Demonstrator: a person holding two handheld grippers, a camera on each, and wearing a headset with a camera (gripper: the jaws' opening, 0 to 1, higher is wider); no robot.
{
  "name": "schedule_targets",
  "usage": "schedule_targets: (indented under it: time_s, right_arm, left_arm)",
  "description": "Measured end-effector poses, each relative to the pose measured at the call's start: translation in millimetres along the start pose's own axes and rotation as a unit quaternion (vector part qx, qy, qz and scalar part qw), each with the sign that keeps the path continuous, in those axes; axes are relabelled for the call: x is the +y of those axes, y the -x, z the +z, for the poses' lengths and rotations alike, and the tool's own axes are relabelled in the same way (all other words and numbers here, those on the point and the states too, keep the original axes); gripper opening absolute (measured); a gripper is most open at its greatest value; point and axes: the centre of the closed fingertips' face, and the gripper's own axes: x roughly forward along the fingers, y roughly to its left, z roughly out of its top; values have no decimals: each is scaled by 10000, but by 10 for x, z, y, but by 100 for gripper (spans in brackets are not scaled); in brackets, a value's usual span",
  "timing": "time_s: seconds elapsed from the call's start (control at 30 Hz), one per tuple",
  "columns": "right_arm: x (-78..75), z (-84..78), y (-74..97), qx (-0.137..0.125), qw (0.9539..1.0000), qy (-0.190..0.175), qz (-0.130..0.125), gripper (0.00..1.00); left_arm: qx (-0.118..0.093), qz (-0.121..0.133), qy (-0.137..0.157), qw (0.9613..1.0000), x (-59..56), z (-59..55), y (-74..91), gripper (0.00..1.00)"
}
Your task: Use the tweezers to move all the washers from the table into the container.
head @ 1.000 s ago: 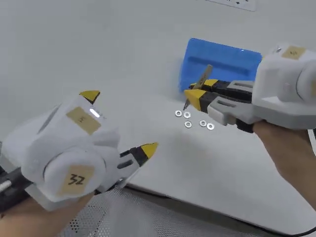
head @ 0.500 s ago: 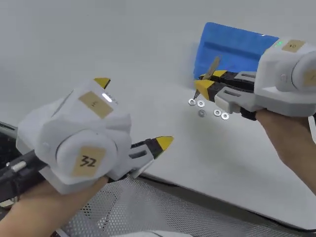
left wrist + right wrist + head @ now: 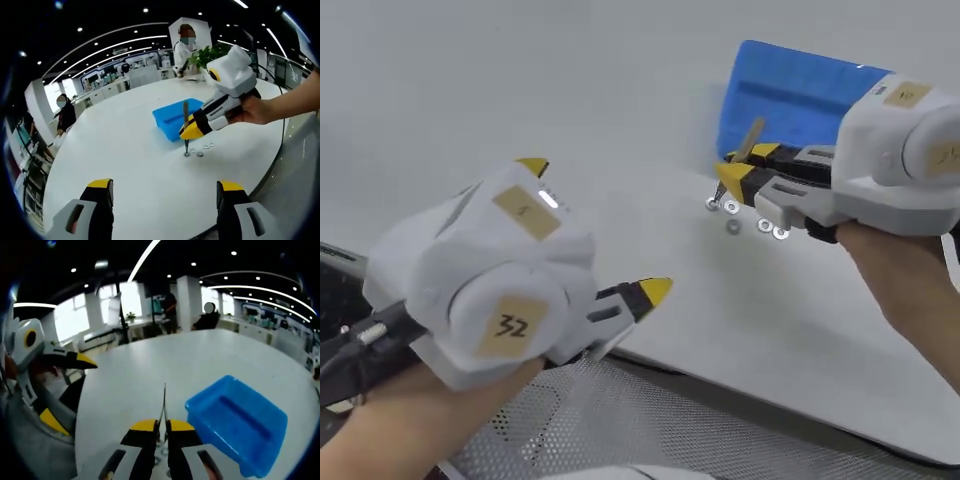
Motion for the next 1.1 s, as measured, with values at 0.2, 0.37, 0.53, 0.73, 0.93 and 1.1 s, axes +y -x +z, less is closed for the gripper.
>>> schedule_targets:
  time_s: [0.2, 0.37, 0.53, 0.73, 0.93, 1.1]
  right_arm:
    - [1, 6, 5, 28, 9999, 155, -37, 4]
    - [11, -6, -12, 21, 9999, 100, -25, 4]
    - [19, -12, -11, 60, 9997, 234, -69, 3]
    - [-21, -5, -4, 163, 9998, -31, -109, 2]
    - [-69, 165, 108, -121, 9989, -426, -147, 2]
    - [-136, 323, 270, -321, 9978, -519, -258, 2]
  left_arm:
    - [49, -10, -41, 10000, -4, -17, -3, 86]
    - [58, -34, -47, 10000, -11, -19, -3, 86]
    - [124, -224, -56, 9997, -82, -40, -15, 87]
    - [149, -353, -132, 9992, -136, -47, -17, 87]
    - [-167, -897, -253, 9955, -363, 82, 32, 93]
    - [-91, -1022, -423, 9938, -426, 57, 33, 94]
